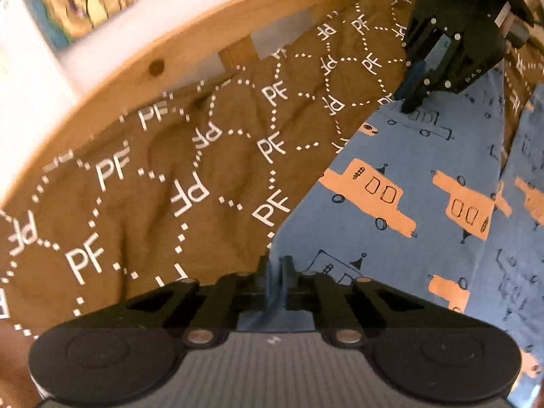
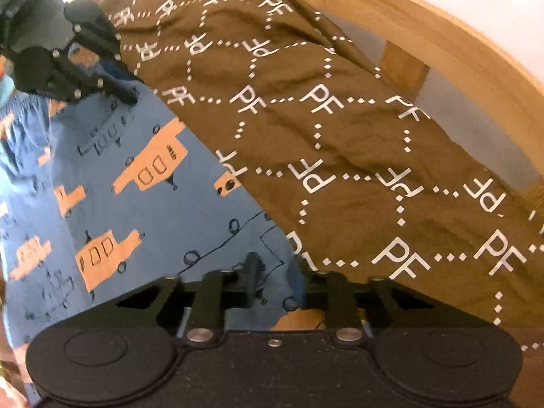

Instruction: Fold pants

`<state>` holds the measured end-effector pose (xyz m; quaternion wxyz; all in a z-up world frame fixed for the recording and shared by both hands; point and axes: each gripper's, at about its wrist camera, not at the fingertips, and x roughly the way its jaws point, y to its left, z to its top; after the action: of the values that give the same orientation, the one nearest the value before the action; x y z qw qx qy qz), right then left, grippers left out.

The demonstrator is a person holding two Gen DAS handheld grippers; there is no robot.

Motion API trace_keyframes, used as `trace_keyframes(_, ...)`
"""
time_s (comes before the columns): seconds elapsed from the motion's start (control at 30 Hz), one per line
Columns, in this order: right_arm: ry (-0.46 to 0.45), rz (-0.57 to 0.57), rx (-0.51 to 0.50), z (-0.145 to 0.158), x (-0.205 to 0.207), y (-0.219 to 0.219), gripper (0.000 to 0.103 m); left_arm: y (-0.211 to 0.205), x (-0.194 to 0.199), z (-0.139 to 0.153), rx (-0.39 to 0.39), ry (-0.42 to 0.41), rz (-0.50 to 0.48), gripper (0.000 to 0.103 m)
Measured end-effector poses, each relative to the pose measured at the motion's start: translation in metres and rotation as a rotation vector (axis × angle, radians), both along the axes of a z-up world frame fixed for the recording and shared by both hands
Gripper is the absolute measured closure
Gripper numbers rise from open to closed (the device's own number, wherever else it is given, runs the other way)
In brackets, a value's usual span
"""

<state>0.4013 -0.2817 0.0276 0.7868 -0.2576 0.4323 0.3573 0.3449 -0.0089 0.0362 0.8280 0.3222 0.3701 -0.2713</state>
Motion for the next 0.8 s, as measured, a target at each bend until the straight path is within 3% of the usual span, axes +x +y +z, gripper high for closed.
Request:
trace_keyframes(0.1,-0.089,-0.001,-0.047,0.001,-0.017,0.009,0.102,-0.004,-0.014,-0.001,0.016,-0.078,0.028,0.101)
trace_keyframes(0.3,-0.262,-0.035,-0.067,0.013,-0.029,0.014,0.103,-0.014,-0.026,0.016,0.004,-0.246,0.104,0.102)
trace_keyframes(0.53,-0.476,-0.126,-0.029,0.045,-0.009,0.023,0.103,-0.018,0.004,0.044,-0.041,-0.396,0.262,0.102)
trace_keyframes(0.7,-0.458,-0.139,-0.059,0.027,0.024,0.041,0.103,-0.016,0.037,0.027,-0.019,-0.308,0.335,0.101)
trace_keyframes(0.8,-0.407,-0.168,-0.072,0.002,0.041,0.044,0.100,-0.008,0.045,0.022,-0.048,-0.258,0.346,0.090)
